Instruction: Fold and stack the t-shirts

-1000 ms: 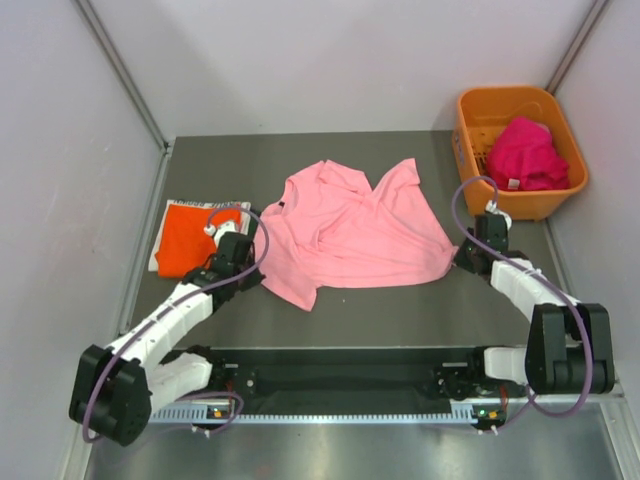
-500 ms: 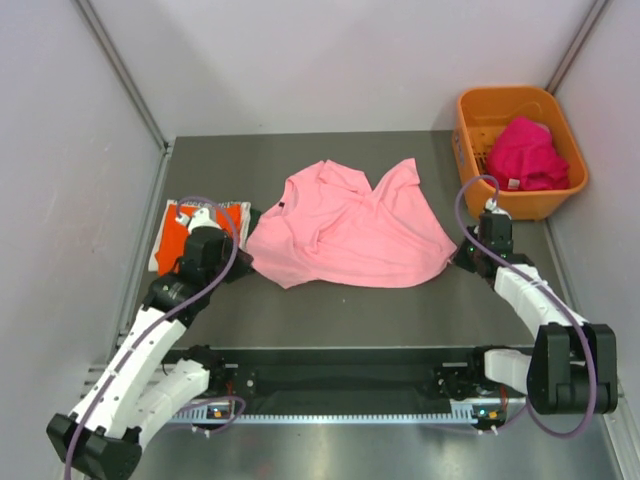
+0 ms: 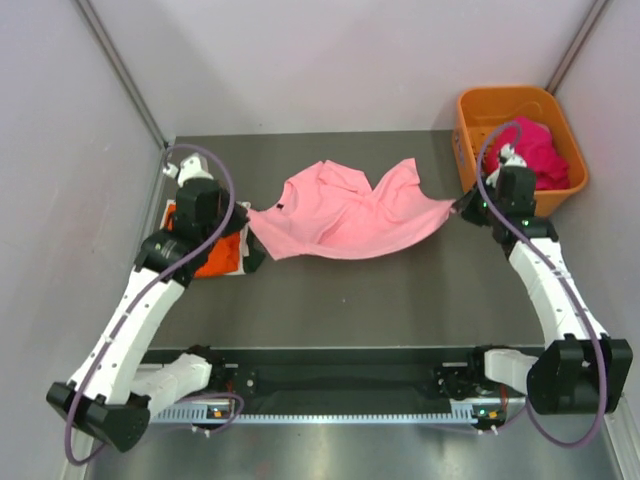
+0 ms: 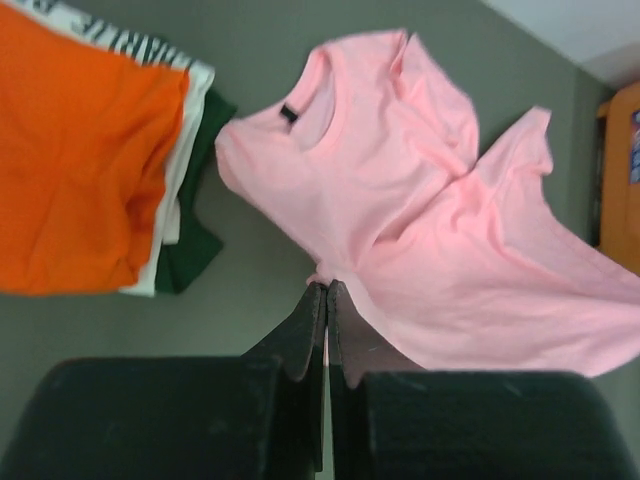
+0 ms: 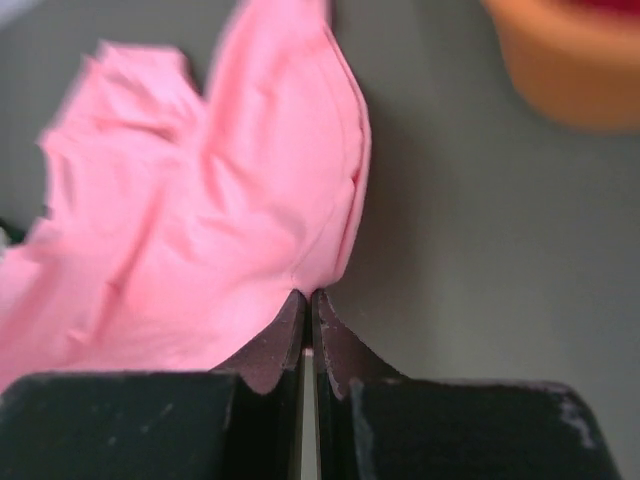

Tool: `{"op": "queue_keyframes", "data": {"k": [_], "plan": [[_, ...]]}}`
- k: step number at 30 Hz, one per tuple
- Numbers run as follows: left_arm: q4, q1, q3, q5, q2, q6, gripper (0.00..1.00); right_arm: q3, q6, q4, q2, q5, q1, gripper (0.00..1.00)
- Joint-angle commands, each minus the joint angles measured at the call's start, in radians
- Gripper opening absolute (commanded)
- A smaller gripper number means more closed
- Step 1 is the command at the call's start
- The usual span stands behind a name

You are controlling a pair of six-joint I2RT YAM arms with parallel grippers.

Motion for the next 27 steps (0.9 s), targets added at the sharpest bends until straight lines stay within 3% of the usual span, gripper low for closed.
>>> {"op": "queue_keyframes", "data": {"k": [1,5,10,19,23,27], "plan": [[0.063,0.023,0.218,-0.053,0.095,0.054,0.0,0.212,-0.008,-0.045,0.049,-0.059,-0.002,0.0],[0.066,0.025,0.41,-0.013,0.137,0.083,0.0,0.437,-0.017,-0.121,0.056,-0.102,-0.002,0.0],[0.158,0.023,0.542,0.036,0.054,0.173,0.0,0.521,-0.031,-0.078,-0.074,-0.13,-0.002,0.0],[0.259,0.024,0.653,0.142,-0.186,0.165,0.0,0.524,0.012,-0.052,-0.421,-0.118,-0.002,0.0],[0.29,0.023,0.673,0.165,-0.203,0.135,0.0,0.528,0.032,-0.033,-0.544,-0.041,-0.004,0.0],[0.305,0.025,0.65,0.1,-0.16,0.146,0.0,0.536,0.026,-0.015,-0.552,0.02,-0.002,0.0]]}}
